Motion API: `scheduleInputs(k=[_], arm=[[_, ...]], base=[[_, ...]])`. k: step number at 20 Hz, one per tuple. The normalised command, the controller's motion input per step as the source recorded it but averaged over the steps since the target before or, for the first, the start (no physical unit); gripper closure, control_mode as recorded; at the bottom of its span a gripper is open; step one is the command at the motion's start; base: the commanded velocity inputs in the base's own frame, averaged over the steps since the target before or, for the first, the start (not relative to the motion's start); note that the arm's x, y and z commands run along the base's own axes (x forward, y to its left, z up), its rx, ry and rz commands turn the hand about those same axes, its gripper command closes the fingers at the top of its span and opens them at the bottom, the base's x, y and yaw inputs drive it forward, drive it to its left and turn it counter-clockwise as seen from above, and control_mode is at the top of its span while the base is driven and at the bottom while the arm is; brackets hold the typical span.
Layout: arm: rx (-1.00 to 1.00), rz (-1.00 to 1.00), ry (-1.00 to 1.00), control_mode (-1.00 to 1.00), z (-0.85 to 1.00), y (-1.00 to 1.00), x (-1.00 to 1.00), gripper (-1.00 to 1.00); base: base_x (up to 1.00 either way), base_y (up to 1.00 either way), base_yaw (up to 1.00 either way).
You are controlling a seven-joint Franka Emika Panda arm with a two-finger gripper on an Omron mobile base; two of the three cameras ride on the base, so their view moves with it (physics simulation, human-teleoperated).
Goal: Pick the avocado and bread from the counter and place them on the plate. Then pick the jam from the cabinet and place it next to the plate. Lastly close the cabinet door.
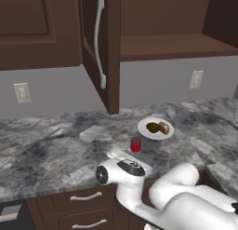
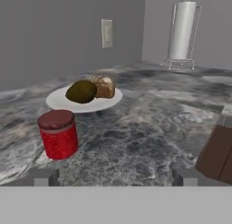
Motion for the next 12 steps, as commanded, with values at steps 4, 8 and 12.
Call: scheduleInputs(k=[4, 8, 12], arm=[[0.0, 0.0, -0.12, -1.0, 0.55, 0.26, -0.57, -1.0], [0.0, 0.0, -0.13, -1.0, 0.59, 0.35, -0.46, -1.0], [0.0, 0.0, -0.14, -1.0, 0.6, 0.38, -0.33, -1.0]], base=[[0.0, 0.0, 0.0], [0.0, 0.0, 0.0], [0.0, 0.0, 0.0]])
